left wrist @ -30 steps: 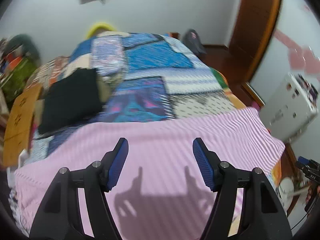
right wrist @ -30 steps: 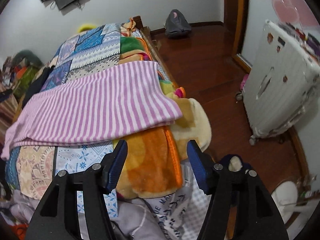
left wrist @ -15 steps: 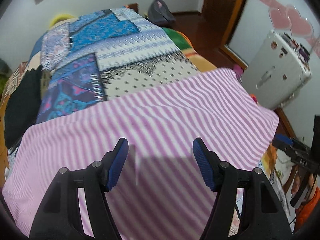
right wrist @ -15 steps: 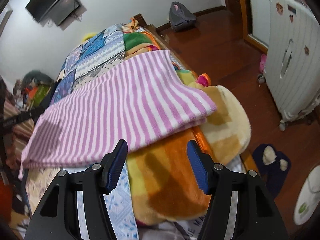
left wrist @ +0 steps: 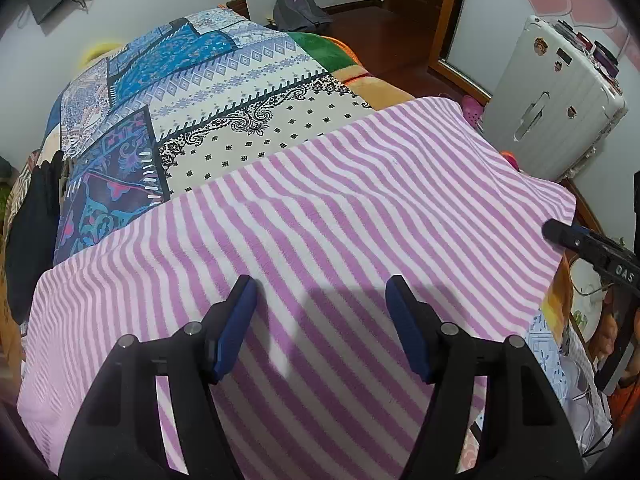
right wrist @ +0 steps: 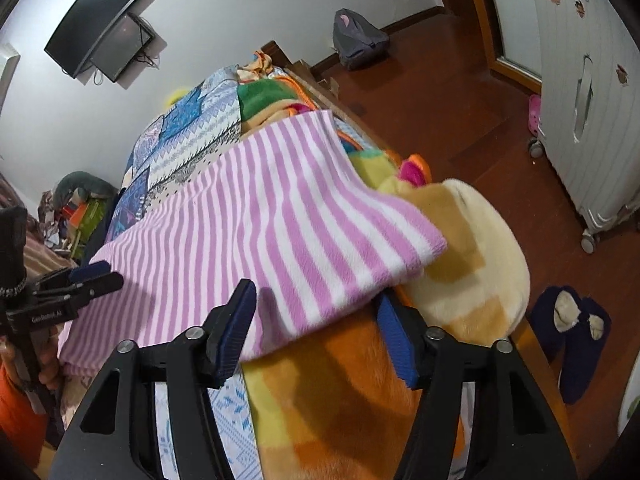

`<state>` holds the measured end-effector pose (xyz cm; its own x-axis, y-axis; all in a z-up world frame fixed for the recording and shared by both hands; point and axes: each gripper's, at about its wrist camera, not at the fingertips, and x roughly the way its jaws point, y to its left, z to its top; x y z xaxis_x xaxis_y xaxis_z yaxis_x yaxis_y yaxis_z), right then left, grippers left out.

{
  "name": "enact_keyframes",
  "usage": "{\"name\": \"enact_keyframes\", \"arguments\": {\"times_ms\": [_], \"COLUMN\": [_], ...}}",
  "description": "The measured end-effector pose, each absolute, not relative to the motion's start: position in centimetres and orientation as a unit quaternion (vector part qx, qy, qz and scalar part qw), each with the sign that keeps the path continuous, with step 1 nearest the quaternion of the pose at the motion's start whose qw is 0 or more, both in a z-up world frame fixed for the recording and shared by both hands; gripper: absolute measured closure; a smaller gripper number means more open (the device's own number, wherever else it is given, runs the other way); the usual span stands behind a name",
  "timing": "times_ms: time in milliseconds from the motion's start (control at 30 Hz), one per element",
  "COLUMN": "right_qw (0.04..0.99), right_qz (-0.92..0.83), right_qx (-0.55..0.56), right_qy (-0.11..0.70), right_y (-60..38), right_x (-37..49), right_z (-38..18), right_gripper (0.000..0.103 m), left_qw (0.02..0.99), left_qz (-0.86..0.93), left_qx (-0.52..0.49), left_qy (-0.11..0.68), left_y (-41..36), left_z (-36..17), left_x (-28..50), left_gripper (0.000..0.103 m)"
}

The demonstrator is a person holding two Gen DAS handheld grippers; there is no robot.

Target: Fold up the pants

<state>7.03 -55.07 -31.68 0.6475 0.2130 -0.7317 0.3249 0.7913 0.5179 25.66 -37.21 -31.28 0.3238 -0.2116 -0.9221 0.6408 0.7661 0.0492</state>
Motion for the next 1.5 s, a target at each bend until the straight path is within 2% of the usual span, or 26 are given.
{"name": "enact_keyframes", "arguments": {"times_ms": [33,200,300,633,967,1167,1333,1367,1433,1467,1500], "right_qw": [0.849,0.86,0.868,0.897,0.924,0.935,0.931,0.926,0.914,0.907,0.904], "right_qz": [-0.034,-0.033,-0.031,-0.006,0.04,0.07,0.04,0.03,0.012,0.0,-0.008], "right_qx": [0.321,0.305,0.297,0.264,0.217,0.173,0.171,0.181,0.203,0.212,0.216], "right_qy": [0.418,0.407,0.397,0.355,0.311,0.301,0.321,0.33,0.352,0.363,0.368], "right_y": [-55.2,-55.6,-55.5,-53.0,-48.0,-43.9,-44.1,-44.7,-46.0,-46.7,-47.1], "right_x": [7.2,7.7,7.9,8.9,11.6,13.8,12.9,12.5,11.7,11.1,10.4], "right_z": [-31.7,-31.3,-30.5,-25.4,-19.2,-16.4,-17.9,-18.6,-20.0,-20.9,-21.2], "right_gripper": [0.055,0.08,0.088,0.094,0.096,0.096,0.096,0.094,0.081,0.069,0.061], "left_qw": [0.787,0.789,0.79,0.805,0.838,0.854,0.852,0.851,0.849,0.848,0.847], "left_qz": [-0.271,-0.271,-0.271,-0.274,-0.267,-0.252,-0.244,-0.244,-0.242,-0.242,-0.243], "left_qx": [0.209,0.211,0.205,0.163,0.111,0.076,0.053,0.054,0.058,0.059,0.061], "left_qy": [0.514,0.51,0.51,0.5,0.462,0.449,0.461,0.462,0.467,0.468,0.47], "left_y": [-37.3,-37.3,-37.2,-35.2,-29.4,-24.6,-21.8,-21.7,-21.6,-21.7,-21.9], "left_z": [-31.3,-31.4,-31.4,-28.9,-24.1,-22.4,-22.8,-23.0,-23.4,-23.5,-23.7], "left_x": [25.7,25.5,25.5,25.8,25.9,26.3,26.9,27.0,27.2,27.1,27.0], "left_gripper": [0.036,0.036,0.036,0.036,0.036,0.036,0.036,0.036,0.036,0.036,0.036]}}
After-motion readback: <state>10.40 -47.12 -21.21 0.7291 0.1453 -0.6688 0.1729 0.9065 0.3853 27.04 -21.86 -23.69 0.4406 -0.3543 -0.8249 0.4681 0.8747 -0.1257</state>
